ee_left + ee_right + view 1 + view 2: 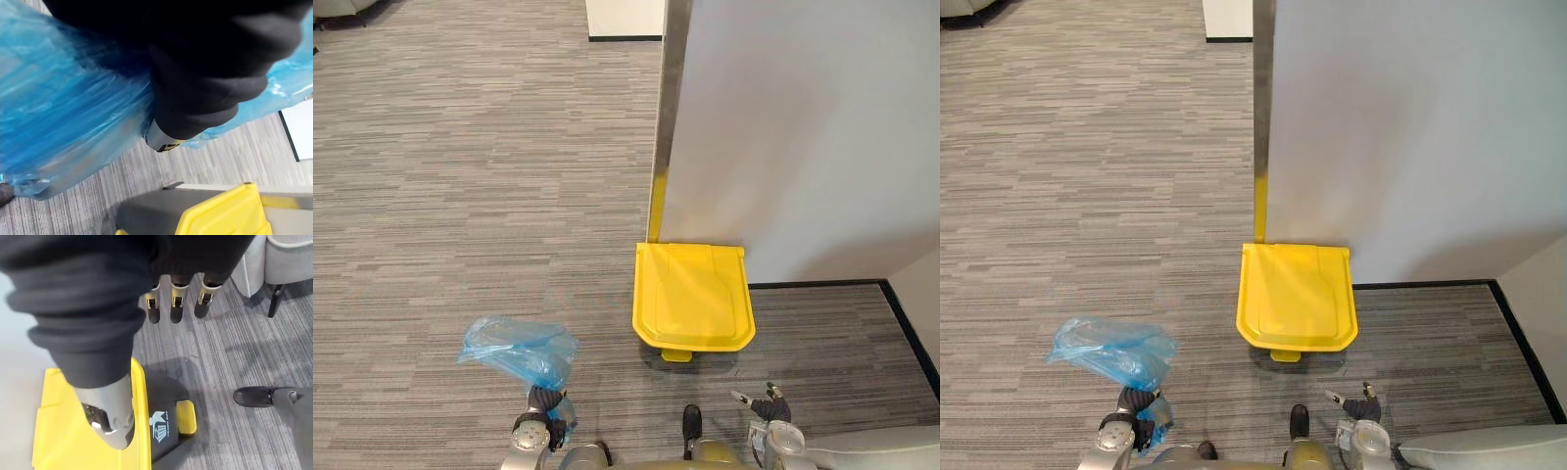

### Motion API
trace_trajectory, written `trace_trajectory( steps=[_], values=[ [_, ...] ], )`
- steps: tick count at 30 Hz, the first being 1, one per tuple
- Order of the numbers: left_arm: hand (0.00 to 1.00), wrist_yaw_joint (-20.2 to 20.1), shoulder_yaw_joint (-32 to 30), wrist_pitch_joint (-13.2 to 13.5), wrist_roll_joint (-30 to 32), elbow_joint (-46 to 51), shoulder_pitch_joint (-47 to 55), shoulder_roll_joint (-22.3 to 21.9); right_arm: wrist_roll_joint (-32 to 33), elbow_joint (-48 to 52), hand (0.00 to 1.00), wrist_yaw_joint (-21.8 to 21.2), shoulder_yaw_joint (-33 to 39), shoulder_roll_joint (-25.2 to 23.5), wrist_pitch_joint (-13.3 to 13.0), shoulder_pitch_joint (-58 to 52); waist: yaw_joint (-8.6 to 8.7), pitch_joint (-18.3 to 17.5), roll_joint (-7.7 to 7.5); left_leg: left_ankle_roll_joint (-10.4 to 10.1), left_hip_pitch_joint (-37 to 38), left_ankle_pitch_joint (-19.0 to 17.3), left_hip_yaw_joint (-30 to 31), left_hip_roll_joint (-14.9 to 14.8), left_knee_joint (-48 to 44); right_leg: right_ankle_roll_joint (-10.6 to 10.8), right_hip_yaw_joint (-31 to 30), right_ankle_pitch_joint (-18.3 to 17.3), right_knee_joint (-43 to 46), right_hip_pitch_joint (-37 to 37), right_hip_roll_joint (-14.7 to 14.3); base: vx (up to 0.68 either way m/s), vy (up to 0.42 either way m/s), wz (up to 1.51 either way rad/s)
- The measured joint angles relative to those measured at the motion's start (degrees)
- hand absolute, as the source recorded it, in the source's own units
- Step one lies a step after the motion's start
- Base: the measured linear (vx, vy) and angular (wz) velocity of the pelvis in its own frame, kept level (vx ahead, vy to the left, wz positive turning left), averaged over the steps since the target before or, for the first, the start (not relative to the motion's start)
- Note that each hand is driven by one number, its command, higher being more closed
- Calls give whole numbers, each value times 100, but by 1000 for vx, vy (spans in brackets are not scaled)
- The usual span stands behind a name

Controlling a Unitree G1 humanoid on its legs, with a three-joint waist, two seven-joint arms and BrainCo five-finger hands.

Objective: Gather rubbish on tea table into small bin, then transfer packed bag to large trash can.

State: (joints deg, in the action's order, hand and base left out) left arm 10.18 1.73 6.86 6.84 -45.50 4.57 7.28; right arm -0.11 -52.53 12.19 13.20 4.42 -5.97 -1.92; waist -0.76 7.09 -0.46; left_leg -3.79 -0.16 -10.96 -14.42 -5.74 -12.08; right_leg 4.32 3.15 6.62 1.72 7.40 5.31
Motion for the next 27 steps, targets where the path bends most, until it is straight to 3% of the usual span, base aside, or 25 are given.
trace_trajectory(
  steps=[4,7,13,18,27],
  values=[
    [100,-5,0,9,16,-5,-202,-5,-22,3,0,-2,-28,7,-12,31,3,113,-110,57,-86,-218,-3,-42,-260,-1,-102,-361,733,298,-6,-72,-7,-10],
    [100,-6,-6,16,41,-6,-193,-9,-22,-5,0,-1,-27,8,-8,-1,-3,82,-140,57,-141,-212,-96,-98,-204,25,-158,-319,512,281,-8,-48,-16,-7],
    [100,-10,-4,20,40,-35,-225,-30,-22,-68,0,-2,9,92,-2,17,6,17,-62,6,-9,37,-60,22,226,33,-157,130,-367,8,-47,48,-21,-2],
    [100,-8,-10,17,39,-246,-248,-24,-22,-77,0,-2,42,216,-9,16,19,-26,25,3,178,45,264,8,221,27,42,130,-554,-363,-73,56,-20,13],
    [100,-4,-12,35,38,-483,-153,45,-22,-286,0,-2,31,259,-13,50,-13,-38,21,9,265,49,449,42,218,-25,118,212,-694,-616,-51,-65,-9,8]
  ],
)
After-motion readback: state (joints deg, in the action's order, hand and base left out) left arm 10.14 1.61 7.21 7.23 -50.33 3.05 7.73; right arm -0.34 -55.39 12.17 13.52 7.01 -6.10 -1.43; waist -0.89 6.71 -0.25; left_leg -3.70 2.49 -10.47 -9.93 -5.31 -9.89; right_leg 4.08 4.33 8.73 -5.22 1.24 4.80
